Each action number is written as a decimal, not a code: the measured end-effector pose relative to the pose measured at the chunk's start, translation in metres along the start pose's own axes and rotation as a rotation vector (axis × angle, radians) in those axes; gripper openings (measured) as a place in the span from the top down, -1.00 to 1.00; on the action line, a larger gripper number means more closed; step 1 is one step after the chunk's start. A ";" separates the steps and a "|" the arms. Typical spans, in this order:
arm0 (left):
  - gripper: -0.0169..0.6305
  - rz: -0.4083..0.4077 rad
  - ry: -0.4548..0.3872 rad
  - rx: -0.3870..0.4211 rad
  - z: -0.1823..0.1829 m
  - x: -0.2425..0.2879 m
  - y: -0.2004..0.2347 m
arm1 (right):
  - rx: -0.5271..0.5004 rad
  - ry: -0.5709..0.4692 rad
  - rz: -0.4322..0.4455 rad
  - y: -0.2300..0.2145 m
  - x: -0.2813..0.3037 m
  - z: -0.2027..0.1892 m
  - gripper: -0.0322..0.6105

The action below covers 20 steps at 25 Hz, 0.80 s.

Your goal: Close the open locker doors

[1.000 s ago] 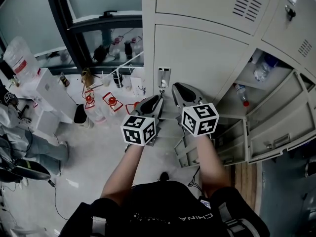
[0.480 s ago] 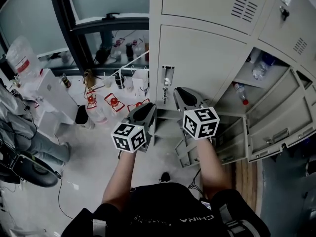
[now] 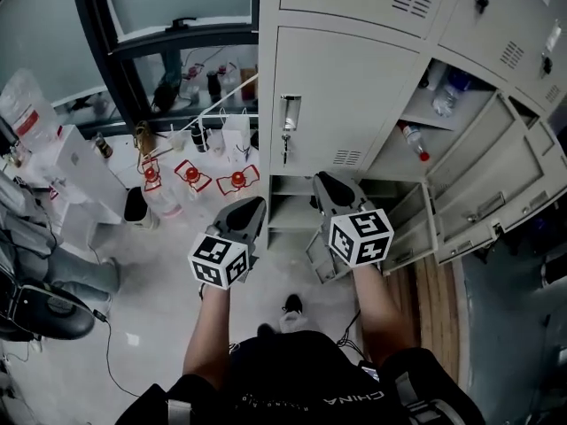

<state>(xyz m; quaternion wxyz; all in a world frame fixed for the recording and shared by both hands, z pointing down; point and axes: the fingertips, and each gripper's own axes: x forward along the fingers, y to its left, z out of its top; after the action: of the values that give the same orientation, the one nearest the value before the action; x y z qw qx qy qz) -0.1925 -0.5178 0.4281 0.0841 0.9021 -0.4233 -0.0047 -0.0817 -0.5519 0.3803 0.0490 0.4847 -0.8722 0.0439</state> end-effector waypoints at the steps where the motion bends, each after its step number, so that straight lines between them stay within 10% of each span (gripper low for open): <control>1: 0.87 -0.016 0.004 0.013 -0.004 -0.005 -0.007 | -0.010 0.001 -0.020 0.002 -0.010 -0.003 0.74; 12: 0.89 -0.268 -0.088 0.004 -0.018 -0.040 -0.093 | -0.101 0.042 -0.106 0.022 -0.096 -0.024 0.74; 20: 0.89 -0.203 -0.059 0.083 -0.020 -0.051 -0.134 | -0.044 0.028 -0.078 0.017 -0.149 -0.030 0.74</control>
<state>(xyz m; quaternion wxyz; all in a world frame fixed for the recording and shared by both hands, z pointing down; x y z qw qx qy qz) -0.1217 -0.3918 0.4234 0.0330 0.9425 -0.3317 -0.0224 -0.0168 -0.4136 0.3908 0.0733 0.5166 -0.8526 0.0296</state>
